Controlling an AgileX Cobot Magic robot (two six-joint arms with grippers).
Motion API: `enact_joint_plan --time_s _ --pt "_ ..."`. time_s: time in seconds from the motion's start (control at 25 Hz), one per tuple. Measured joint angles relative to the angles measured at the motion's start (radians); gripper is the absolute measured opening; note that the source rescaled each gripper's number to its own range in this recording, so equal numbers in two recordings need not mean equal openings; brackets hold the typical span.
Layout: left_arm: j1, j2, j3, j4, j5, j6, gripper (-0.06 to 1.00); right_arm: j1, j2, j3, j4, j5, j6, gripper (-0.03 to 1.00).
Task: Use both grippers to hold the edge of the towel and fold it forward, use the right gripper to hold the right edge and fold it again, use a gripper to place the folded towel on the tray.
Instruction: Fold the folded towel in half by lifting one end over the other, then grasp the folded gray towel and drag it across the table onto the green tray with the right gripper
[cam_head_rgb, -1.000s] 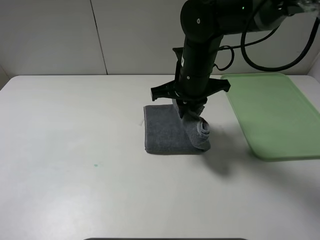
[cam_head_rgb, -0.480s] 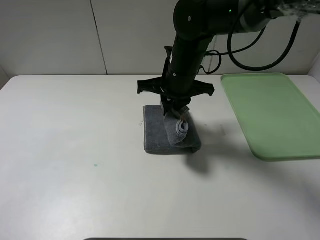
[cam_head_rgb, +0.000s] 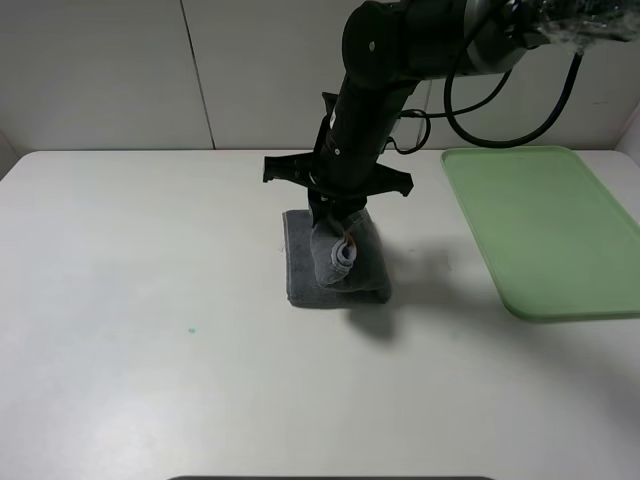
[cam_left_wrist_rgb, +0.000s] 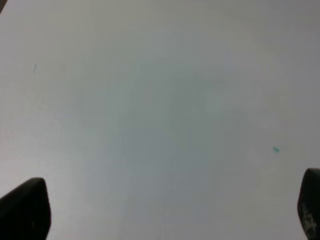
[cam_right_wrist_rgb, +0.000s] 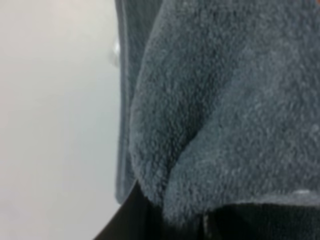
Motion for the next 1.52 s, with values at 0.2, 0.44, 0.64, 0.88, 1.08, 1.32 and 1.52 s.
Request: enact_joint_plan --time_s 0.2,0.44,0.64,0.88,1.08,1.32,1.52 --pt "0.0 0.0 0.0 0.0 0.0 0.0 0.99 0.0 0.0 -0.002 0.037 -0.052 -0.004 0.93" --pt "0.0 0.0 0.0 0.0 0.0 0.0 0.99 0.0 0.0 -0.003 0.045 -0.079 -0.01 1.0" --pt "0.0 0.0 0.0 0.0 0.0 0.0 0.99 0.0 0.0 -0.003 0.025 -0.076 -0.058 1.0" --pt "0.0 0.0 0.0 0.0 0.0 0.0 0.99 0.0 0.0 -0.003 -0.079 -0.025 -0.132 1.0" --pt "0.0 0.0 0.0 0.0 0.0 0.0 0.98 -0.032 0.0 -0.003 -0.126 -0.013 -0.21 1.0" --pt "0.0 0.0 0.0 0.0 0.0 0.0 0.98 -0.095 0.0 -0.003 -0.134 -0.012 -0.289 1.0" --pt "0.0 0.0 0.0 0.0 0.0 0.0 0.98 -0.107 0.013 -0.004 -0.137 0.002 -0.341 1.0"
